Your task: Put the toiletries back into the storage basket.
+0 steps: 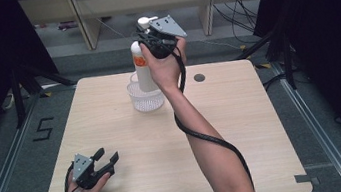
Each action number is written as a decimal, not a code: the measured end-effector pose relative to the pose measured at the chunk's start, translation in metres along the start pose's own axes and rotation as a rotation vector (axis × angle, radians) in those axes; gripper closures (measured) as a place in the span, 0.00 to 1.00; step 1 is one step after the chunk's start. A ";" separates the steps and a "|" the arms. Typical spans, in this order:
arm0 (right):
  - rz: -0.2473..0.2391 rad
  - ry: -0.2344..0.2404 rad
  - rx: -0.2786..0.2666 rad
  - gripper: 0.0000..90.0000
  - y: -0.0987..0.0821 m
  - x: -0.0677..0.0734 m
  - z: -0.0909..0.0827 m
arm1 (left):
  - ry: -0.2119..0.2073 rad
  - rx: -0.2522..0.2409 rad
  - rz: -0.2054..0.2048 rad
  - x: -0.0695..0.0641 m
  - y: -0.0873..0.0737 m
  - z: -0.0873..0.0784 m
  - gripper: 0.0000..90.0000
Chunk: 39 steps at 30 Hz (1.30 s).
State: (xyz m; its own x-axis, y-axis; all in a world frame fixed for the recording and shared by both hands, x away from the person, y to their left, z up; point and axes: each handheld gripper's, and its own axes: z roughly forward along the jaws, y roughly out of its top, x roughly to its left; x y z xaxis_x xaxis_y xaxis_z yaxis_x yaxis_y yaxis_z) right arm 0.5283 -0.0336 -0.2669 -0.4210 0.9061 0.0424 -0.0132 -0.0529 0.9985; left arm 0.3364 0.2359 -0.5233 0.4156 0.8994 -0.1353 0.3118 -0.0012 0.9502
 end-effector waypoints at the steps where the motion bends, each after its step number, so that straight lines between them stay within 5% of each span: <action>1: 0.019 0.004 0.002 0.67 -0.001 0.002 0.001 | 0.004 0.002 -0.001 0.000 0.000 0.000 0.43; 39: 0.019 -0.015 0.048 0.67 -0.015 0.002 0.029 | 0.003 0.014 0.001 0.000 0.001 -0.001 0.43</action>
State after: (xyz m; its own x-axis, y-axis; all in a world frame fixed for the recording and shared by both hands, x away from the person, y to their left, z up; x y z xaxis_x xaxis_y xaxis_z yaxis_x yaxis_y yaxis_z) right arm 0.5537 -0.0187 -0.2807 -0.4072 0.9112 0.0617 0.0380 -0.0506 0.9980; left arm 0.3352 0.2363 -0.5224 0.4130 0.9009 -0.1332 0.3229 -0.0081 0.9464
